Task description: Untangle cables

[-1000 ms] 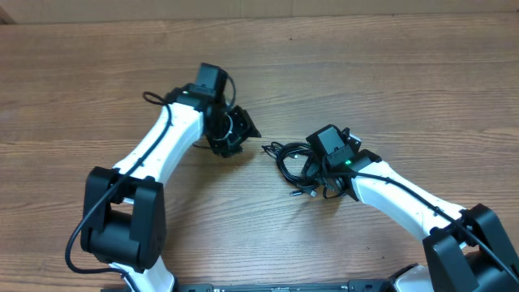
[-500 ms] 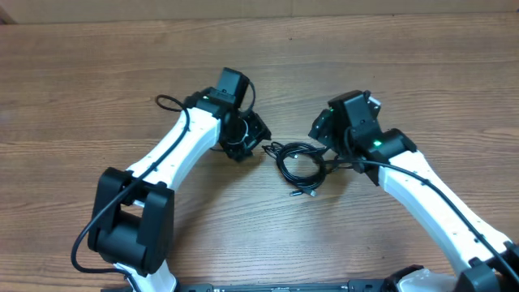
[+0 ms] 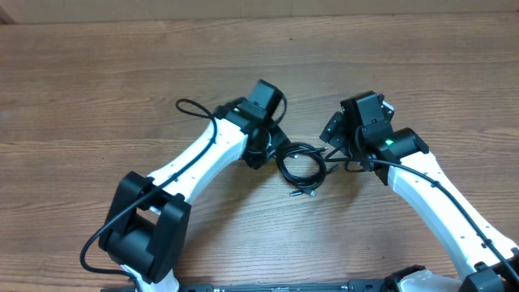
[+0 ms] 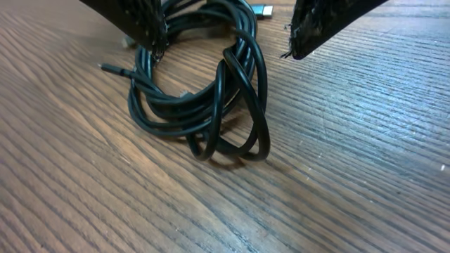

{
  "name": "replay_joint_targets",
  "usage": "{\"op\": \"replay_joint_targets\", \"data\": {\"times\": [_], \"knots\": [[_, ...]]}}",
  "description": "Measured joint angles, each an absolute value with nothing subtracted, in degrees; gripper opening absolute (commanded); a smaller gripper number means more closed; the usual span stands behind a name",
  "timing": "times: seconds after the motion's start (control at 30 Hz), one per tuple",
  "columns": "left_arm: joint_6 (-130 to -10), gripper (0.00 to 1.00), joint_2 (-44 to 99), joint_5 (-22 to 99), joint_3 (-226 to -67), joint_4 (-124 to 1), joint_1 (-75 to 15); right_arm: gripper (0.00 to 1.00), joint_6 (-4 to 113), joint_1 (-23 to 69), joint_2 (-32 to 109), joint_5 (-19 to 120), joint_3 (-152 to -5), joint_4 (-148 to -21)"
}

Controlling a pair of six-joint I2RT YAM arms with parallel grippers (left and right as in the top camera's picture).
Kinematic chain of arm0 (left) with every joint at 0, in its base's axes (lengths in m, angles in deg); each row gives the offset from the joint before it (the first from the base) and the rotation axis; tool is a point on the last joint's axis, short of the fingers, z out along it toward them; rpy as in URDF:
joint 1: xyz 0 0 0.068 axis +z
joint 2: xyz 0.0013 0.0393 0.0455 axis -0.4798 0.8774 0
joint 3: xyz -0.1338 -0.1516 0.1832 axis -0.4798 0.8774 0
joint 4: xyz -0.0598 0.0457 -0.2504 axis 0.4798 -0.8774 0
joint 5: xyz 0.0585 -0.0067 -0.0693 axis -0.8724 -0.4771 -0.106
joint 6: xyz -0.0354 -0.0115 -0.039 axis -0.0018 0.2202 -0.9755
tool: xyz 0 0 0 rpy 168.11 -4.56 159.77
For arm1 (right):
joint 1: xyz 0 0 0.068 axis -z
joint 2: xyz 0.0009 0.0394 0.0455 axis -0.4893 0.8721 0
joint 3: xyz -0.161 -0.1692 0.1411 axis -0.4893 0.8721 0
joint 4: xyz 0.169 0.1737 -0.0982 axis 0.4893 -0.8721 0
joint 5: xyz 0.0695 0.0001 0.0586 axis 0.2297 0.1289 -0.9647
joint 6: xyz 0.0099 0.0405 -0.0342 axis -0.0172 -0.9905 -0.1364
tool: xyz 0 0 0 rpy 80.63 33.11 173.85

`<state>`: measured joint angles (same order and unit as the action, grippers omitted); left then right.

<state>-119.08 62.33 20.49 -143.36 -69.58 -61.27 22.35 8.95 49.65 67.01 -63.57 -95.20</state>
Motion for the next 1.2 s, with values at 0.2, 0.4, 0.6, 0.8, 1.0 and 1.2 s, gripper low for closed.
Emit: {"op": "replay_joint_targets", "data": {"times": [0.2, 0.4, 0.6, 0.8, 1.0, 1.2], "knots": [[-123.14, 0.42, 62.35, 14.48, -143.36, -68.34, -63.59, 0.87, 23.86, 8.95, 49.65, 67.01, -63.57, -98.92], [-124.96, 0.29, 64.86, 12.49, -143.64, -67.16, -64.2, 0.87, 24.41, 8.95, 49.65, 67.01, -63.57, -99.18], [-125.09, 0.25, 68.36, 12.18, -143.62, -67.07, -64.22, 0.88, 24.56, 8.95, 49.65, 66.99, -63.57, -99.44], [-125.26, 0.04, 68.69, 12.18, -143.67, -67.05, -64.22, 0.87, 24.54, 8.95, 49.65, 66.86, -63.57, -99.53], [-124.39, 0.04, 68.67, 12.71, -143.69, -67.86, -62.23, 0.93, 25.41, 8.95, 49.65, 61.59, -63.57, -99.99], [-124.39, 0.04, 66.07, 15.42, -143.69, -68.36, -56.27, 0.9, 28.1, 9.0, 49.65, 46.01, -63.57, -99.93]]}}
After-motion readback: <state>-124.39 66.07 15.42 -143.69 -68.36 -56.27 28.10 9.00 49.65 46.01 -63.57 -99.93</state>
